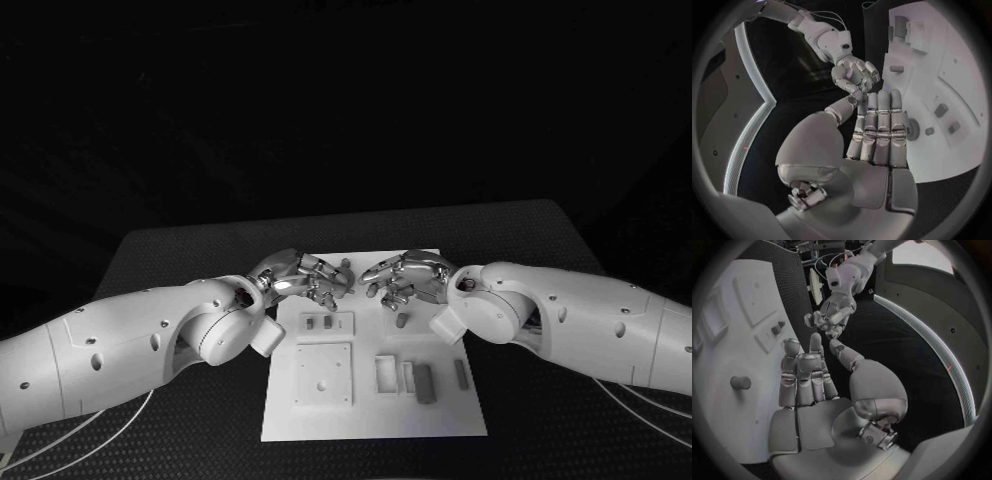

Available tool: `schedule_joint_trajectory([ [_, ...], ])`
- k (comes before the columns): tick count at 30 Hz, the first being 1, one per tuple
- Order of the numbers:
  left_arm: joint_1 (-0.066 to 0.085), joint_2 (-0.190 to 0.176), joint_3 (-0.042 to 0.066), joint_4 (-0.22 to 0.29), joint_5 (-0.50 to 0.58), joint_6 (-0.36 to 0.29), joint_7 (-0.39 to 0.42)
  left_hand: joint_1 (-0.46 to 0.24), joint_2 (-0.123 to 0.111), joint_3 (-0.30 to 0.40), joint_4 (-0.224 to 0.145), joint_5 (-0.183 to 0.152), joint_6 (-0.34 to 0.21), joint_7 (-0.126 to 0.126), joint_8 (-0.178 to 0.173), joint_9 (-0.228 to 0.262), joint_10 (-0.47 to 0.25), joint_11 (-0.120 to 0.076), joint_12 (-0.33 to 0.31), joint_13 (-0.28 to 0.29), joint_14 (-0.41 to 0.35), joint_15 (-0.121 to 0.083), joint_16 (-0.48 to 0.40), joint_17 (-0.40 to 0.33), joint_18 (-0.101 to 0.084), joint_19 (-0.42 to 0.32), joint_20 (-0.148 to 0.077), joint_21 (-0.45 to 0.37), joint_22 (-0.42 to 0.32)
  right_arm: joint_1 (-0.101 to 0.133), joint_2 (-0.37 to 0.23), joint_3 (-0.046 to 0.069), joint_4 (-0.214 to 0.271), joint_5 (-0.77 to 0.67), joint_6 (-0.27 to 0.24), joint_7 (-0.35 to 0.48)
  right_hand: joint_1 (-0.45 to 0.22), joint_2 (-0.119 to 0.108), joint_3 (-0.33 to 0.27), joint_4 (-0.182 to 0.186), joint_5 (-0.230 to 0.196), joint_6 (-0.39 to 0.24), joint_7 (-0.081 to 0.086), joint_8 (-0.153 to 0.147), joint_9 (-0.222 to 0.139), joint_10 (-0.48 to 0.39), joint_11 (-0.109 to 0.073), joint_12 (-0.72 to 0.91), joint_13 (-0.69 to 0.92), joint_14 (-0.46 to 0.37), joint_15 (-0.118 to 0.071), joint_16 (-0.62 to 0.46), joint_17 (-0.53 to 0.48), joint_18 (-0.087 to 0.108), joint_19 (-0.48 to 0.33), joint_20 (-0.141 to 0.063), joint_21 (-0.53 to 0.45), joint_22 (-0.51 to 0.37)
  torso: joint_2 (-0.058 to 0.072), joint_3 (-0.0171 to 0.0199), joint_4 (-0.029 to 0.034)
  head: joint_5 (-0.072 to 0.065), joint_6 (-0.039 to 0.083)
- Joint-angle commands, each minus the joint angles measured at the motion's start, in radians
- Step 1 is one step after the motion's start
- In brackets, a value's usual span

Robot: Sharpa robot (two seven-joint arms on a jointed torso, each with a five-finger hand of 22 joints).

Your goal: Assemble the parts on the task board

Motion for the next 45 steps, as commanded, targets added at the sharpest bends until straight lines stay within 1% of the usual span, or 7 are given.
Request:
schedule_joint_trajectory([
  [1,0.000,-0.001,0.000,0.003,-0.165,-0.029,-0.001,0.003,0.005,0.006,0.000,0.003,0.007,0.000,0.002,0.001,0.008,0.000,0.002,0.001,0.009,0.001,-0.004,0.001,0.005,0.005,0.001,0.003,0.002,0.001,-0.004,0.002,-0.017,-0.003,-0.024,0.030,-0.012,-0.002,-0.006,-0.001,0.002,-0.004,0.002,-0.004,-0.002,-0.004,0.001,-0.004,-0.001,0.001,0.008,-0.006,0.002,0.021,-0.006,0.001,0.000,0.019,0.000,0.0005,-0.0002,0.001,0.000],
  [5,0.000,-0.005,0.000,0.006,-0.387,-0.045,0.002,0.006,0.004,0.006,-0.001,0.003,0.008,-0.001,0.003,0.002,0.009,-0.001,0.001,0.002,0.010,0.000,-0.004,0.002,0.005,0.006,0.000,0.005,0.003,0.017,-0.005,0.010,-0.040,-0.034,-0.031,0.046,-0.010,0.000,-0.006,-0.002,0.003,-0.001,0.001,-0.004,-0.002,-0.002,0.000,-0.005,-0.001,0.003,0.007,-0.005,0.002,0.021,-0.005,0.000,0.001,0.019,0.000,0.0007,-0.0003,0.001,0.000],
  [17,0.000,0.001,-0.001,0.021,-0.803,-0.070,0.008,0.017,-0.006,0.006,-0.002,0.003,0.015,-0.005,0.006,0.006,0.015,-0.004,0.001,0.003,0.017,-0.002,-0.004,0.008,0.006,0.011,-0.002,0.009,0.008,0.093,0.009,0.021,-0.118,-0.107,-0.040,0.072,-0.006,0.001,-0.005,-0.004,0.003,0.002,0.000,-0.003,-0.002,0.000,-0.001,-0.006,-0.002,0.005,0.006,-0.004,0.002,0.021,-0.003,-0.002,0.002,0.019,0.000,-0.0011,-0.0007,-0.009,-0.002],
  [21,0.000,0.001,-0.023,0.036,-0.921,-0.083,0.005,0.021,-0.011,0.006,-0.002,0.003,0.017,-0.006,0.007,0.008,0.018,-0.005,0.001,0.004,0.019,-0.003,-0.004,0.010,0.006,0.012,-0.003,0.011,0.010,0.113,0.022,0.026,-0.155,-0.136,-0.042,0.082,-0.004,0.001,-0.005,-0.004,0.003,0.004,-0.001,-0.003,-0.002,0.001,-0.002,-0.006,-0.002,0.005,0.006,-0.004,0.003,0.021,-0.002,-0.002,0.003,0.019,-0.001,-0.0007,0.0003,-0.014,-0.006],
  [24,0.000,0.002,-0.028,0.049,-0.985,-0.101,-0.006,0.023,-0.013,0.006,-0.002,0.002,0.019,-0.007,0.007,0.008,0.019,-0.005,0.001,0.004,0.021,-0.004,-0.004,0.011,0.006,0.013,-0.003,0.012,0.011,0.126,0.033,0.029,-0.184,-0.149,-0.041,0.086,-0.003,0.002,-0.005,-0.004,0.003,0.005,-0.001,-0.003,-0.002,0.002,-0.002,-0.006,-0.002,0.005,0.005,-0.003,0.003,0.021,-0.002,-0.003,0.003,0.019,-0.001,0.0000,0.0009,-0.017,-0.010],
  [33,0.000,-0.004,-0.063,0.086,-1.174,-0.136,-0.031,0.031,-0.022,0.009,-0.001,0.002,0.024,-0.009,0.008,0.010,0.024,-0.007,0.001,0.005,0.026,-0.006,-0.004,0.014,0.006,0.016,-0.005,0.015,0.015,0.139,0.057,0.032,-0.231,-0.165,-0.035,0.090,-0.002,0.002,-0.005,-0.004,0.003,0.006,-0.002,-0.003,-0.002,0.003,-0.002,-0.007,-0.002,0.006,0.005,-0.003,0.003,0.021,-0.002,-0.003,0.003,0.020,-0.001,0.0010,0.0010,-0.021,-0.020],
  [45,0.000,-0.001,-0.085,0.111,-1.351,-0.101,-0.067,0.035,-0.029,0.011,-0.001,0.002,0.029,-0.011,0.008,0.011,0.027,-0.009,0.000,0.006,0.030,-0.007,-0.005,0.016,0.006,0.018,-0.006,0.017,0.018,0.140,0.066,0.035,-0.235,-0.180,-0.028,0.092,-0.003,0.003,-0.006,-0.004,0.003,0.006,-0.002,-0.003,-0.003,0.004,-0.002,-0.007,-0.003,0.006,0.005,-0.003,0.003,0.021,-0.001,-0.003,0.004,0.019,0.000,0.0011,0.0003,-0.022,-0.030],
])
